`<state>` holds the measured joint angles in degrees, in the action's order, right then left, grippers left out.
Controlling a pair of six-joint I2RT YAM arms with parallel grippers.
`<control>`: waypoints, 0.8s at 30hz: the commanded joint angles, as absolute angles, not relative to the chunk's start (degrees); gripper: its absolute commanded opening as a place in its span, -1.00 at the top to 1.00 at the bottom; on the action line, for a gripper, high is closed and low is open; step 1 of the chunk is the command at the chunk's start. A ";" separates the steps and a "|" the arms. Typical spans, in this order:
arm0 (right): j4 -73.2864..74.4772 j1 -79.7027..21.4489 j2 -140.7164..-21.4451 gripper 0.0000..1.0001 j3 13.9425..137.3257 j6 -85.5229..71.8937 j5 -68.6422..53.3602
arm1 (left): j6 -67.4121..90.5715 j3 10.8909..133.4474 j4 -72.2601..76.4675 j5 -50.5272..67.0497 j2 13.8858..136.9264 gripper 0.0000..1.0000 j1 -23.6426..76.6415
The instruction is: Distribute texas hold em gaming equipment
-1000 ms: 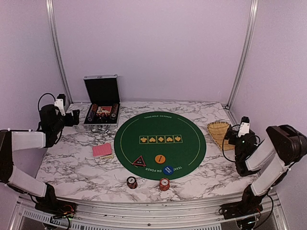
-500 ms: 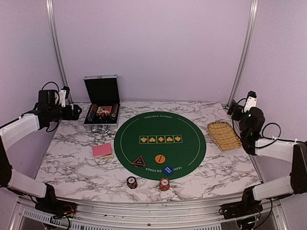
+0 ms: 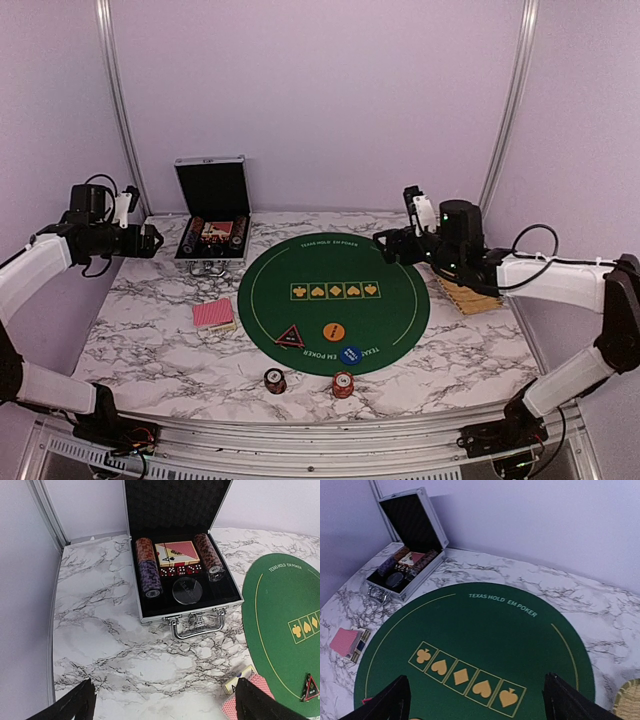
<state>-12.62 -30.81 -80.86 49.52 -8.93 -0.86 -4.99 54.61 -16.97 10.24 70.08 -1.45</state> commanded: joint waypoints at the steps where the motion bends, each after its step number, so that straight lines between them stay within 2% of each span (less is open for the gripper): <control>1: -1.68 -39.95 -87.94 -0.76 56.21 -7.08 -2.47 | -6.57 57.32 -21.84 11.23 69.72 -0.98 -1.59; 12: 4.77 -53.52 -102.82 -0.64 66.18 -4.89 -4.90 | -7.34 59.33 -25.12 13.99 71.13 -0.98 -1.58; 18: 8.13 -55.82 -109.47 -0.38 71.88 -3.02 -5.67 | -7.23 60.36 -26.16 14.56 71.08 -0.98 -1.58; 24: 9.33 -56.52 -111.46 -0.36 73.35 -2.20 -5.44 | -6.86 60.97 -26.81 16.39 69.95 -0.98 -1.58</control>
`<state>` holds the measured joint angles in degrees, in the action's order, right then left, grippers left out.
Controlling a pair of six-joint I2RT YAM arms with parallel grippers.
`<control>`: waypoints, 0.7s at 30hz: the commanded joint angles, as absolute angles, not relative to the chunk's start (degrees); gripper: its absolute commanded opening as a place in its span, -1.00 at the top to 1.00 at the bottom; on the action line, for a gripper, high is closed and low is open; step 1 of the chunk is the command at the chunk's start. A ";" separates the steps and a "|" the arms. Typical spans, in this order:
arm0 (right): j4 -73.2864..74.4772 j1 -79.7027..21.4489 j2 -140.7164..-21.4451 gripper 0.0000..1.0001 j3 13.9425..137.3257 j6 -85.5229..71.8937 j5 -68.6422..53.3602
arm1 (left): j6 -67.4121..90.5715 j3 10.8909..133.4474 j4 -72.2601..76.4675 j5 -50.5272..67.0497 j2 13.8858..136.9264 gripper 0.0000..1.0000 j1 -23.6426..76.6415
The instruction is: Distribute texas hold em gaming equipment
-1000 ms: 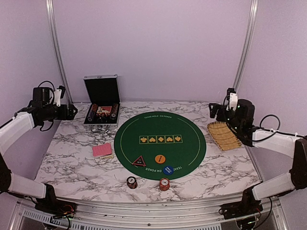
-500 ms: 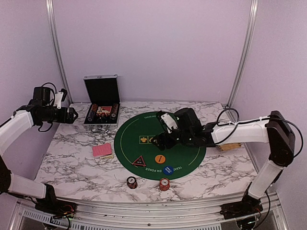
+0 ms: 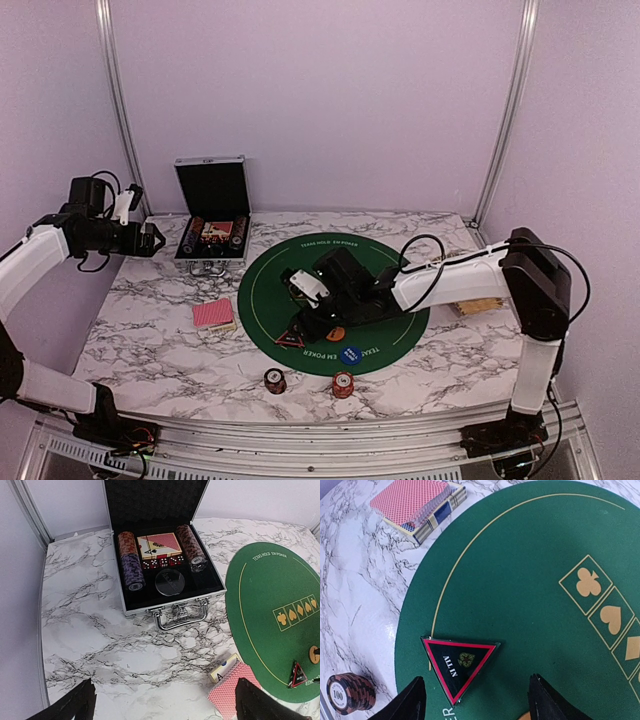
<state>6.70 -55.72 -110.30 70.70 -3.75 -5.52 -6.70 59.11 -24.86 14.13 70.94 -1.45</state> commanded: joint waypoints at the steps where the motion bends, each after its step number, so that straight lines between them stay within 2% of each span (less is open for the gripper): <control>1: 9.50 -56.75 -111.72 -0.33 73.45 -1.89 -5.12 | -6.78 61.06 -26.93 16.62 69.77 -0.98 -1.58; 4: 9.91 -57.57 -112.86 -0.21 73.61 -1.07 -4.68 | -6.45 61.25 -27.11 17.24 69.54 -0.98 -1.59; 17: 10.33 -59.50 -116.11 -0.08 73.84 -0.13 -2.59 | -8.85 63.45 -31.34 18.91 70.71 -0.98 -1.59; 21: 10.50 -59.48 -117.28 0.10 74.16 -0.10 -2.55 | -9.11 63.89 -31.72 20.40 71.23 -0.98 -1.58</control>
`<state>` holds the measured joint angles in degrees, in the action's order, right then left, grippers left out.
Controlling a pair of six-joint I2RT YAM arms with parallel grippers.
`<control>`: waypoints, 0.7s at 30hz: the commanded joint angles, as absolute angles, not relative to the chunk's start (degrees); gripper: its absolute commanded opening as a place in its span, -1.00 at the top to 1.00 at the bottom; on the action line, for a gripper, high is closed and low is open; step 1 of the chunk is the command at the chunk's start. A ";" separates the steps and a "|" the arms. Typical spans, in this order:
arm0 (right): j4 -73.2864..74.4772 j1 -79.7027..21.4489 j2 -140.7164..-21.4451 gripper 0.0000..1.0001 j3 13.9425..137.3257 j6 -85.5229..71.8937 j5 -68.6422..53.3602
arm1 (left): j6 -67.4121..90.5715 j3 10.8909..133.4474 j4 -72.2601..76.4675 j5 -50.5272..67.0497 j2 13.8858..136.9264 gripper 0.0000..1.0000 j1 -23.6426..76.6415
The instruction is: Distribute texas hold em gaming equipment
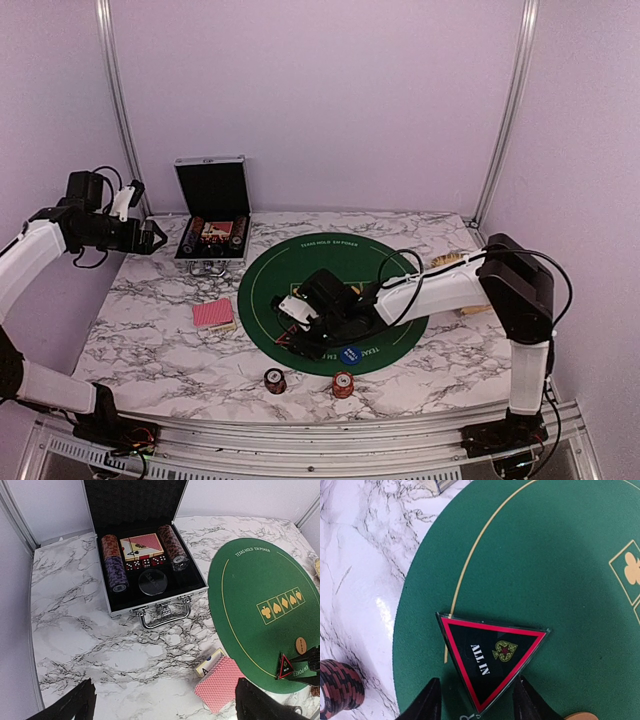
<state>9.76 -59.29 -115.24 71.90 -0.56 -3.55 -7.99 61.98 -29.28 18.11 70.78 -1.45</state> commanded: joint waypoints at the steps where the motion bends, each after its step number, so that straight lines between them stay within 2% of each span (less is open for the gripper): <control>1: 10.68 -59.48 -117.66 0.17 74.44 -0.13 -2.55 | -9.20 63.90 -31.72 20.81 71.35 -0.98 -1.58; 3: 11.15 -59.49 -118.58 0.27 75.14 -0.14 -2.56 | -9.11 63.97 -31.72 21.58 72.05 -0.98 -1.58; 13: 9.09 -59.50 -122.29 0.30 78.95 -0.91 -0.26 | -10.17 65.89 -31.72 21.30 74.12 -0.98 -1.58; 21: 9.01 -59.37 -130.37 0.30 90.36 -5.83 9.66 | -12.79 64.85 -32.91 19.95 71.70 -0.98 -1.58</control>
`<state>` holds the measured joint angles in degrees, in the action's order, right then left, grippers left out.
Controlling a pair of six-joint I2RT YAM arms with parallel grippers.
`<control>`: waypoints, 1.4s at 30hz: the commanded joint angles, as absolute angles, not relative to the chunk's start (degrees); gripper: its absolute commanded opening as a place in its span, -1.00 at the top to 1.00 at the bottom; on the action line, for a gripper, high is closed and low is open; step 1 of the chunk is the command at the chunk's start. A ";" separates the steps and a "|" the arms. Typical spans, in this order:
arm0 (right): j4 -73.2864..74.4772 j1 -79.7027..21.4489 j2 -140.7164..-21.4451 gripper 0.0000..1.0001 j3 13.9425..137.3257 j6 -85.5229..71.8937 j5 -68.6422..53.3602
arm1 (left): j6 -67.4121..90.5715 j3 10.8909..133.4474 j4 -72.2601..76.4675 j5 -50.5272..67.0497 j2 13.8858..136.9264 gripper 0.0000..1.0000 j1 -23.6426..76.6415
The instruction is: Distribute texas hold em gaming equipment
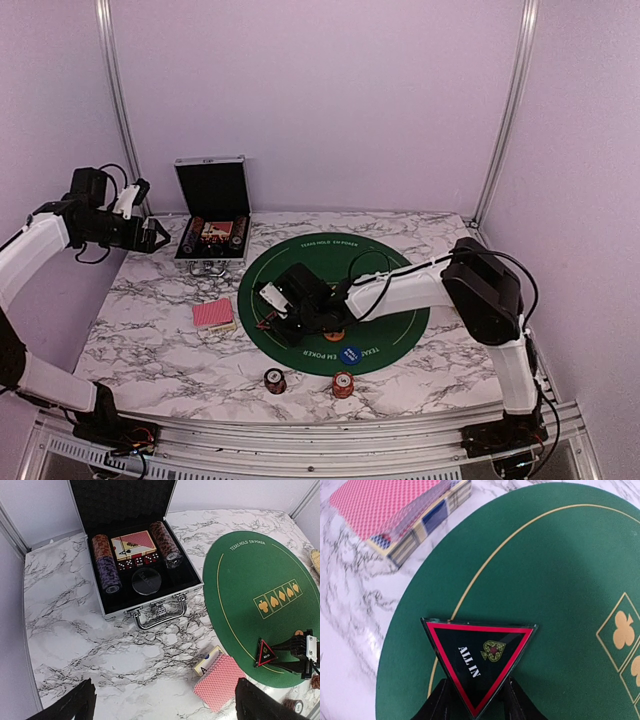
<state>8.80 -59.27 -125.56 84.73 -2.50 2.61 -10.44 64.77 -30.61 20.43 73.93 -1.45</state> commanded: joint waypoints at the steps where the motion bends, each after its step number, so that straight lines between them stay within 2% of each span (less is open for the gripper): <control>1: 9.86 -59.29 -131.59 0.30 92.46 -6.41 10.67 | -13.17 64.52 -33.14 19.85 71.10 -0.98 -1.63; 7: 10.93 -58.61 -135.61 0.31 99.24 -9.55 13.34 | -14.76 64.28 -35.14 20.35 70.14 -0.98 -1.58; 13: 10.18 -58.23 -133.91 0.24 100.02 -9.34 12.29 | -16.00 64.49 -36.90 22.85 70.35 -0.98 -1.58; 15: 10.13 -58.20 -131.45 0.05 98.73 -9.07 12.00 | -16.33 64.72 -37.56 23.13 70.54 -0.98 -1.58; 17: 9.80 -58.04 -127.73 -0.30 95.16 -9.39 11.91 | -16.33 65.05 -38.09 23.57 70.71 -0.98 -1.58; 19: 9.08 -57.69 -123.12 -0.54 90.62 -10.25 11.78 | -16.48 65.48 -38.74 24.64 70.76 -0.98 -1.59; 21: 9.12 -57.09 -118.76 -0.70 85.84 -12.43 11.98 | -16.55 65.94 -39.20 25.61 70.76 -0.98 -1.58; 23: 9.85 -56.34 -114.64 -0.77 81.08 -14.51 11.98 | -16.48 66.23 -39.40 26.23 70.79 -0.98 -1.58; 31: 12.81 -55.27 -104.67 -0.81 65.69 -20.26 10.34 | -18.13 65.35 -41.57 27.40 70.45 -0.98 -1.61; 42: 14.14 -56.54 -105.22 -0.70 63.12 -23.81 9.72 | -19.85 64.80 -42.75 27.70 68.99 -0.98 -1.56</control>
